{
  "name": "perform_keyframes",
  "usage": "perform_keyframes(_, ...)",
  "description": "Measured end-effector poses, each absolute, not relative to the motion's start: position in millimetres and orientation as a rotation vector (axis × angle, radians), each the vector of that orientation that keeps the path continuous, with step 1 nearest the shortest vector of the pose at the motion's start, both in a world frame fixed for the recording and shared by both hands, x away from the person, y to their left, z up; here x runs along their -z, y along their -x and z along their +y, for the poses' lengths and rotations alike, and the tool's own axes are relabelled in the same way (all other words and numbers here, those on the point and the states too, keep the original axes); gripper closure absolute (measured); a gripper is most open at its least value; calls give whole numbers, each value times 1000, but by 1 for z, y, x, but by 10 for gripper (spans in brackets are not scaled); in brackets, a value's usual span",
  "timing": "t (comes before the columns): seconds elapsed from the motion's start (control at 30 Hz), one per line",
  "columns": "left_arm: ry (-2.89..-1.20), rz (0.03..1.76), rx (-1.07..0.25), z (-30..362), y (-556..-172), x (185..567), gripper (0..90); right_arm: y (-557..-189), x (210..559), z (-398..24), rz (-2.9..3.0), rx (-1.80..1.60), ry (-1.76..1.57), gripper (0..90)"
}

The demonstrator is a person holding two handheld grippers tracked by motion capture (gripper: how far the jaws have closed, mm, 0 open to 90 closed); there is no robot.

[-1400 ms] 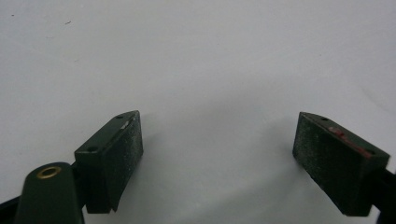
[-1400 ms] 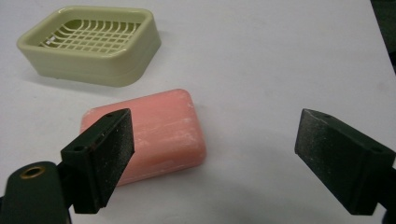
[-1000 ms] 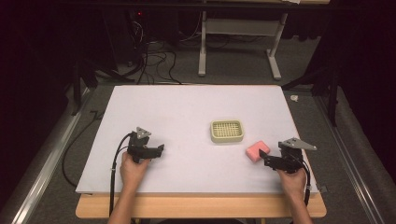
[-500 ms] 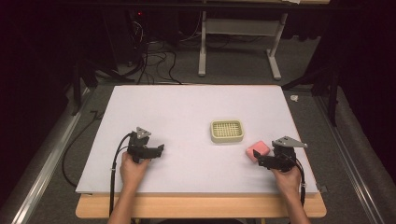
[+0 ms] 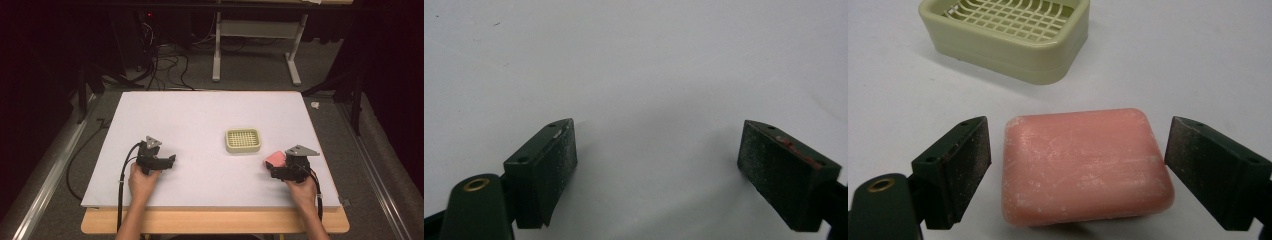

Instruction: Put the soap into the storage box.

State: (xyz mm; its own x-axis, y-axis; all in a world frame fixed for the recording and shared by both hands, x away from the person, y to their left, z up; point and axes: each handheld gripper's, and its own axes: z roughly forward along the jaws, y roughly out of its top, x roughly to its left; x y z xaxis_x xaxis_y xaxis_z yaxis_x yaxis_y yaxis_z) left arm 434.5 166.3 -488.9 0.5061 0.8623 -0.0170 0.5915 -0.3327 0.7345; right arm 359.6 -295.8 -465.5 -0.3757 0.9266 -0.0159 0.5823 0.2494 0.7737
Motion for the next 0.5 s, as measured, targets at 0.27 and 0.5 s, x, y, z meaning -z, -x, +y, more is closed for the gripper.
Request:
perform_keyframes(0.27,-2053,1185,-498,166,-435,489,165,-362,468,-296,2065,-936,-1380,116)
perform_keyframes(0.5,-2053,1185,-498,166,-435,489,165,-364,471,-294,2075,-915,-1380,115)
